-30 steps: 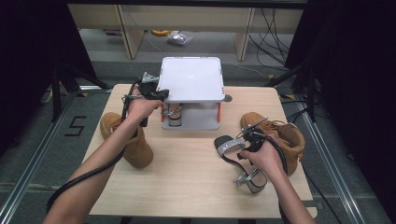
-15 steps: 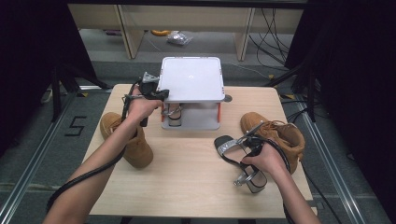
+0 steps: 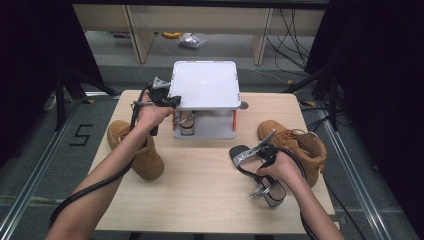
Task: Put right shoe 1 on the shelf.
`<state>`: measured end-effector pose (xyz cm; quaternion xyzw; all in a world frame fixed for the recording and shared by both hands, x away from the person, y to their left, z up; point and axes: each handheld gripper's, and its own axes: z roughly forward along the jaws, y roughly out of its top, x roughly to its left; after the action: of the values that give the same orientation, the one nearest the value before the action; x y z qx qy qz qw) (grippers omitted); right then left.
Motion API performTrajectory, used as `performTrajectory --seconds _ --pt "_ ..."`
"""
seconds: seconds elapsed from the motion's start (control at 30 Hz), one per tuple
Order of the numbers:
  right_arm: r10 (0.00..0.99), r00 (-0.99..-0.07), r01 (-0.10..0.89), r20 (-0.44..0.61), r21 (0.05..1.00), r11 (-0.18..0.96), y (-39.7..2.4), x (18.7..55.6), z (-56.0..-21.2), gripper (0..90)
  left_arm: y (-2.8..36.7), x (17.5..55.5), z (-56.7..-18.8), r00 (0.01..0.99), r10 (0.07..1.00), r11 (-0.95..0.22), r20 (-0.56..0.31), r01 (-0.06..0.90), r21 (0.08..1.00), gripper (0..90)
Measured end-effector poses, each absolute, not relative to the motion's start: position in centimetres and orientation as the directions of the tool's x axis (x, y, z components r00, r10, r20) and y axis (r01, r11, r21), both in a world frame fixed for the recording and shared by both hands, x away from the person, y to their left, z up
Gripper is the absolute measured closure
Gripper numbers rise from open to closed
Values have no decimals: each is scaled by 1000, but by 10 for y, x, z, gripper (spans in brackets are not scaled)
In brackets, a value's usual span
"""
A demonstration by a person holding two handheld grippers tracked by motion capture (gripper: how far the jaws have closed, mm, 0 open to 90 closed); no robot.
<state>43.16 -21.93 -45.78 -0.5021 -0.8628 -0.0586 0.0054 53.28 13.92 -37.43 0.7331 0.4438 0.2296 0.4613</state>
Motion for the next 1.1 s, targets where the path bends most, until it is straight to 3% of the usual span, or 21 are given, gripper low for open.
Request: performTrajectory --seconds 0.4,0.57,0.7,0.9,1.1 --pt "846 -532 846 45 70 528 -218 438 -469 388 140 533 -373 503 862 -202 -55 443 873 896" --pt "873 -486 874 48 33 485 -215 438 -467 404 140 533 -373 508 859 -203 -58 442 874 896" --pt "874 -486 873 26 65 483 -214 437 -467 417 140 533 -373 509 859 -210 -53 445 871 896" --pt "918 -395 918 42 65 392 -212 434 -463 432 140 533 -372 509 859 -214 -48 444 870 896" --pt "920 -392 918 32 75 388 -212 433 -461 438 139 533 -372 507 861 -214 -44 439 873 896"
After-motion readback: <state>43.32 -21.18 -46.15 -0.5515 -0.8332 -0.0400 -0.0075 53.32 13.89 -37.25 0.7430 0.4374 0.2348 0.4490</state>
